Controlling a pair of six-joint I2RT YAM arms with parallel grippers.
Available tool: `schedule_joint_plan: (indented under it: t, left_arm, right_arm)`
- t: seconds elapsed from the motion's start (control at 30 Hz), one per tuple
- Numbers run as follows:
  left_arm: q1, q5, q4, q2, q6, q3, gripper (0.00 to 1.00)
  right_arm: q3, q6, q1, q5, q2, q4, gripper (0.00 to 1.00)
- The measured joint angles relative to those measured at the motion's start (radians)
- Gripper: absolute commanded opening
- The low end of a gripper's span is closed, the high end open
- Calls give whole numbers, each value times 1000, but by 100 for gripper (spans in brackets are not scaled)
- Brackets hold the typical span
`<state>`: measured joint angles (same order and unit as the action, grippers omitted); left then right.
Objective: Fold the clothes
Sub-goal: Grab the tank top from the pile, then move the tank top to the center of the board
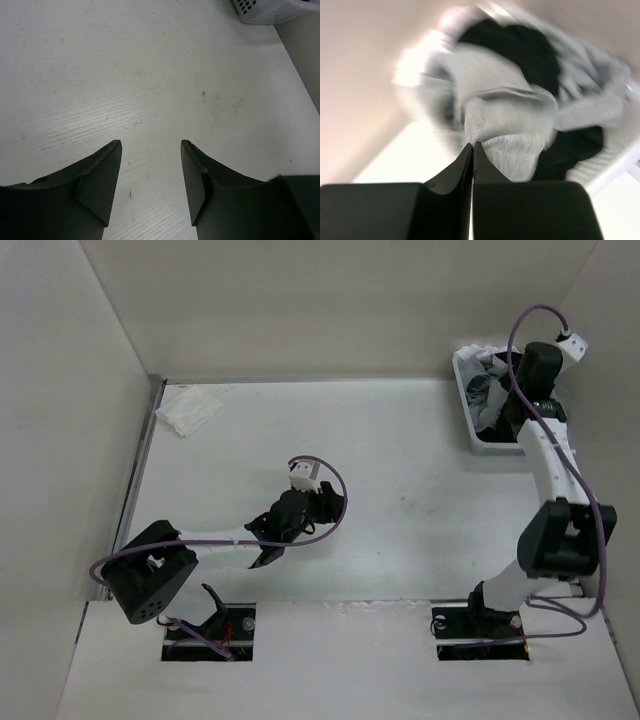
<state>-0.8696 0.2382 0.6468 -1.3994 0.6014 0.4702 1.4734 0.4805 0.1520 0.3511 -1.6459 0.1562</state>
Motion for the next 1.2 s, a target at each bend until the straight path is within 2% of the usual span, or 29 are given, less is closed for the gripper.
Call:
schedule_joint_plan:
  t: [0.27,0.33,0.37,0.53,0.7,0.77,0.83,0.9,0.93,0.97,1.03,1.13,1.2]
  left_arm:
    - [14,6,-10,47,6,-19,48]
    - [37,16,-34,113,12,-36,48]
    - [64,30,-53,184,19,-48,48]
    - [169,69,-92,382,48,-66,48]
    - [249,80,-156,481,77,-84,46]
    - [271,84,-192,517,87,-97,46]
    - [282,89,-218,549,91,-109,45]
    - [299,96,-259,584,94,-121,44]
    - [307,100,-272,593,94,-125,43]
    - [319,102,-286,597,95,-128,42]
    - [333,102,-314,592,95,-130,40]
    - [336,101,-346,569,95,-131,39]
    - [331,98,-360,552,95,-131,39]
  right_arm:
    - [-44,-27,-331,35,503,-58,0]
    - [-44,-52,-472,69,597,-52,0]
    - [-41,-74,-602,90,651,-47,0]
    - [25,-179,-1025,187,716,-39,1]
    - [34,-245,-1236,240,683,-75,2]
    - [-23,-240,-1237,210,663,-117,2]
    - [-96,-208,-1165,147,650,-146,1]
    - [-200,-123,-947,10,589,-188,0]
    - [-214,-101,-903,-11,560,-190,0]
    - [-220,-51,-789,-84,466,-196,0]
    - [-219,-1,-700,-154,333,-217,0]
    - [-187,43,-631,-215,128,-192,0]
    - [-146,43,-631,-237,74,-133,0]
